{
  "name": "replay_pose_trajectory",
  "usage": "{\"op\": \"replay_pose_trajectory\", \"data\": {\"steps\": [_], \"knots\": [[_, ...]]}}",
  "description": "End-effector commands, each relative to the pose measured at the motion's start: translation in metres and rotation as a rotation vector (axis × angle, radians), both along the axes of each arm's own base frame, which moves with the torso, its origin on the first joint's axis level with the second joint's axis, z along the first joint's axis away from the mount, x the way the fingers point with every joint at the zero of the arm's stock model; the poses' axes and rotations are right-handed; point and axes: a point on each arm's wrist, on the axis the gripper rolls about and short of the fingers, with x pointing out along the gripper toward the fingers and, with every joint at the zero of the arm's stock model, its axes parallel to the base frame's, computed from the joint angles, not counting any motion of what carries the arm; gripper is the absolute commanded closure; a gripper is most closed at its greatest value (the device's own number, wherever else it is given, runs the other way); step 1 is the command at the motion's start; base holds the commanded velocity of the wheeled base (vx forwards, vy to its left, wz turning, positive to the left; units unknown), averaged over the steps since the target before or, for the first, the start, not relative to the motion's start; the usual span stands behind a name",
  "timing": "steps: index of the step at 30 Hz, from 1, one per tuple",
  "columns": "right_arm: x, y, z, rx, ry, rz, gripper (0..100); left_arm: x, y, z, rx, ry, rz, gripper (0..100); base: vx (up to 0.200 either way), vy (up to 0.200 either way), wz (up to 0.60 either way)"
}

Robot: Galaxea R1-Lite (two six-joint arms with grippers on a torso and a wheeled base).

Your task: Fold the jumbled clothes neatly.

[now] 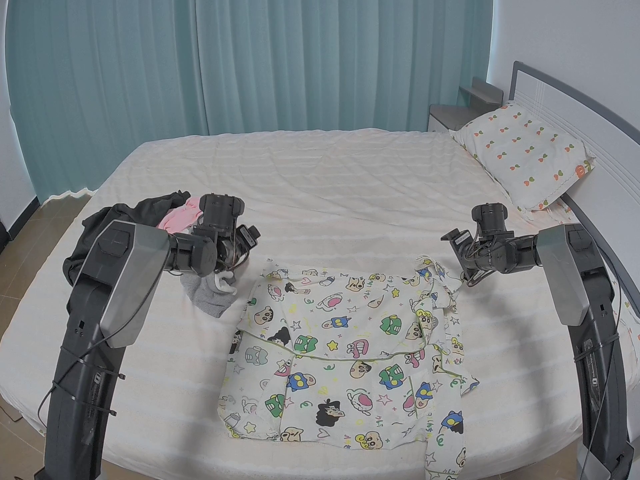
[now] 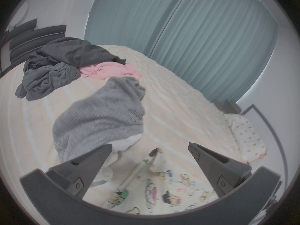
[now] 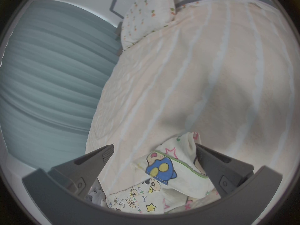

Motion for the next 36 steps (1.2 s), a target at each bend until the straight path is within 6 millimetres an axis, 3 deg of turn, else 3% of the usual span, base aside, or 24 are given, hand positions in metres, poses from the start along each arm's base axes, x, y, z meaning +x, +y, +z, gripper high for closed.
{"op": "replay_pose_trajectory", "data": {"steps": [1, 4, 6, 7, 9, 10, 11, 12, 15, 17, 19, 24, 25, 27, 28, 29, 30, 36], "knots": [[-0.004, -0.009, 0.003, 0.057, 0.063, -0.038, 0, -0.018, 0.0, 0.074, -0.077, -0.141, -0.068, 0, 0.0, 0.0, 0.0], [-0.007, -0.011, 0.005, 0.05, 0.099, -0.047, 0, -0.032, -0.001, 0.072, -0.078, -0.122, -0.087, 0, 0.0, 0.0, 0.0], [-0.01, -0.012, 0.016, 0.05, 0.108, -0.049, 0, -0.043, -0.006, 0.067, -0.082, -0.091, -0.123, 0, 0.0, 0.0, 0.0], [-0.018, -0.011, 0.039, 0.05, 0.136, -0.038, 0, -0.065, -0.013, 0.061, -0.1, -0.029, -0.207, 0, 0.0, 0.0, 0.0], [-0.022, -0.011, 0.054, 0.045, 0.131, -0.025, 0, -0.079, -0.016, 0.057, -0.107, 0.01, -0.251, 0, 0.0, 0.0, 0.0], [-0.026, -0.01, 0.083, 0.024, 0.071, 0.009, 0, -0.101, -0.024, 0.051, -0.114, 0.061, -0.304, 0, 0.0, 0.0, 0.0], [-0.026, -0.01, 0.088, 0.017, 0.059, 0.015, 0, -0.105, -0.025, 0.05, -0.115, 0.069, -0.308, 0, 0.0, 0.0, 0.0], [-0.031, -0.009, 0.114, -0.016, -0.011, 0.045, 0, -0.122, -0.03, 0.043, -0.111, 0.114, -0.327, 0, 0.0, 0.0, 0.0], [-0.053, -0.011, 0.126, -0.095, -0.053, 0.12, 0, -0.153, -0.034, 0.03, -0.101, 0.199, -0.352, 0, 0.0, 0.0, 0.0], [-0.072, -0.011, 0.123, -0.147, -0.131, 0.205, 0, -0.171, -0.032, 0.024, -0.114, 0.219, -0.356, 0, 0.0, 0.0, 0.0], [-0.079, -0.01, 0.121, -0.169, -0.167, 0.234, 0, -0.176, -0.031, 0.022, -0.122, 0.218, -0.352, 0, 0.0, 0.0, 0.0], [-0.131, -0.008, 0.076, -0.354, -0.285, 0.422, 0, -0.206, -0.028, 0.005, -0.132, 0.251, -0.357, 0, 0.0, 0.0, 0.0], [-0.132, -0.008, 0.076, -0.355, -0.288, 0.427, 0, -0.207, -0.028, 0.005, -0.131, 0.253, -0.358, 0, 0.0, 0.0, 0.0], [-0.158, -0.008, 0.062, -0.34, -0.319, 0.492, 0, -0.224, -0.033, 0.005, -0.162, 0.291, -0.358, 0, 0.0, 0.0, 0.0], [-0.158, -0.008, 0.062, -0.34, -0.319, 0.492, 0, -0.224, -0.033, 0.005, -0.162, 0.291, -0.358, 0, 0.0, 0.0, 0.0], [-0.177, -0.004, 0.054, -0.328, -0.345, 0.516, 0, -0.24, -0.039, 0.003, -0.197, 0.329, -0.36, 0, 0.0, 0.0, 0.0], [-0.182, -0.004, 0.053, -0.327, -0.354, 0.516, 0, -0.244, -0.04, 0.002, -0.202, 0.341, -0.36, 0, 0.0, 0.0, 0.0], [-0.228, 0.001, 0.036, -0.318, -0.425, 0.525, 0, -0.275, -0.049, -0.016, -0.199, 0.451, -0.378, 0, 0.0, 0.0, 0.0]]}}
